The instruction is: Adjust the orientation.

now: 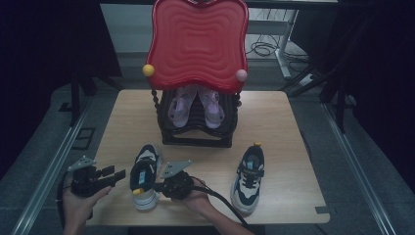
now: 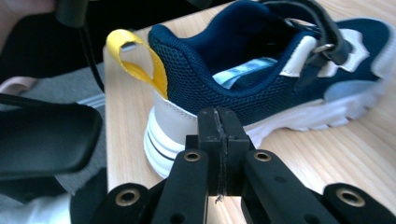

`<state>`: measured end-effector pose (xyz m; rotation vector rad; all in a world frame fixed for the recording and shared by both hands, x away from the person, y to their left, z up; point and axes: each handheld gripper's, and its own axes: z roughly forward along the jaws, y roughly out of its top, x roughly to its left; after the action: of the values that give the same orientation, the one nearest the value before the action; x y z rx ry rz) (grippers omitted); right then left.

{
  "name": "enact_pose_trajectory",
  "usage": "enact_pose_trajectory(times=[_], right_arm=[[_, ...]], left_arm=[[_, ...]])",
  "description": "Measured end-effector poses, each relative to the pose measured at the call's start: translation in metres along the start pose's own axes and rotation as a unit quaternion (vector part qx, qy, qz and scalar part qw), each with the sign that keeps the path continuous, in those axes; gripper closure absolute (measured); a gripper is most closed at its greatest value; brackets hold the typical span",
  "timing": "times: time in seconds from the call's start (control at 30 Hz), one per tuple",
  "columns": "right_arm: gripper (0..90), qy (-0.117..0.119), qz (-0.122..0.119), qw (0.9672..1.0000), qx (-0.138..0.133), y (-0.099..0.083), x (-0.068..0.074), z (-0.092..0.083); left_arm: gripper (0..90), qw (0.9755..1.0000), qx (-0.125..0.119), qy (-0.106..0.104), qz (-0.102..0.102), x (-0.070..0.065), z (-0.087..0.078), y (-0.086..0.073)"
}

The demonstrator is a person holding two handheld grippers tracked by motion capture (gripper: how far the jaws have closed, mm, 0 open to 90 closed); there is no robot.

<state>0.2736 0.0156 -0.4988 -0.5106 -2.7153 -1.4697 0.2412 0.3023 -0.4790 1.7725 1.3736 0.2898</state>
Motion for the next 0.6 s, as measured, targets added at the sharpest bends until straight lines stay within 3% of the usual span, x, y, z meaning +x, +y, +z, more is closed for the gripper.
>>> enact_pose_trajectory(times=[0.2, 0.6], right_arm=[[89.3, 0.017, -0.003, 0.9998, -0.012, 0.003, 0.005, 0.013], [89.3, 0.028, -0.008, 0.9993, -0.022, 0.007, 0.009, 0.025]], left_arm=[[43.0, 1.0, -0.004, 0.003, -0.003, 0.003, -0.003, 0.0], [42.8, 1.0, -0.006, 0.006, -0.003, 0.005, -0.005, -0.001]])
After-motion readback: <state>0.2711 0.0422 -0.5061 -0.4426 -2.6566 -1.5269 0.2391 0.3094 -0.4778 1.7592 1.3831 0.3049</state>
